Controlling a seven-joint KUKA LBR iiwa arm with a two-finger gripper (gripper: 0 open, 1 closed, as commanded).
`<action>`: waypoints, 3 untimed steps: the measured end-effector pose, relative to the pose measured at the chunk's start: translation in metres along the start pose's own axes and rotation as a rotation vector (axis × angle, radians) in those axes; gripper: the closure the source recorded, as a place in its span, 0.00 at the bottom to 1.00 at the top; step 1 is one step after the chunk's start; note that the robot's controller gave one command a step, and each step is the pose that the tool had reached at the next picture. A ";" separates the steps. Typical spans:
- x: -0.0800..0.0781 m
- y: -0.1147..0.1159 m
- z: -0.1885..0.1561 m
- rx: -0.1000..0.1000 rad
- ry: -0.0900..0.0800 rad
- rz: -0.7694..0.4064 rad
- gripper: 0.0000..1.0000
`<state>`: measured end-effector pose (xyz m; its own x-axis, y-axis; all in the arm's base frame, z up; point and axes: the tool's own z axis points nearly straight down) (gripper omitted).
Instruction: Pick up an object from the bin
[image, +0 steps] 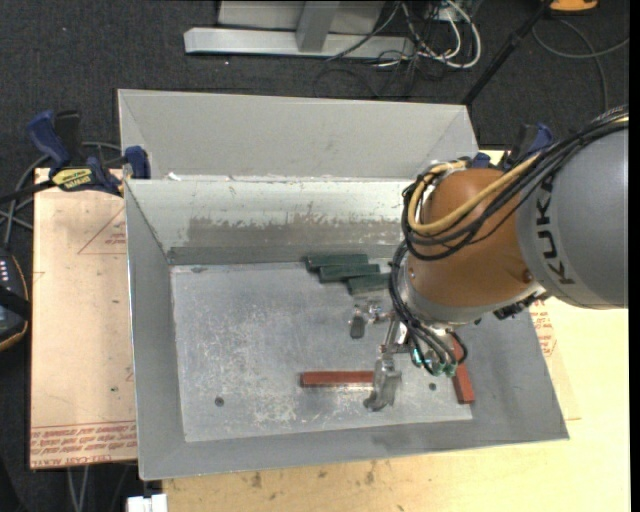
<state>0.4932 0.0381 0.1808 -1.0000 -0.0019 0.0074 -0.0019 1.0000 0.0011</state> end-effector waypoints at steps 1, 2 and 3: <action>-0.054 0.017 0.106 0.000 -0.005 0.005 0.00; -0.054 0.016 0.102 -0.001 -0.008 0.008 1.00; -0.062 0.008 -0.083 0.000 -0.019 -0.045 1.00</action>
Offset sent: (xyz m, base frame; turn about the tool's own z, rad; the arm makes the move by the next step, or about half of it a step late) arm 0.0530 0.0160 -0.1017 0.0076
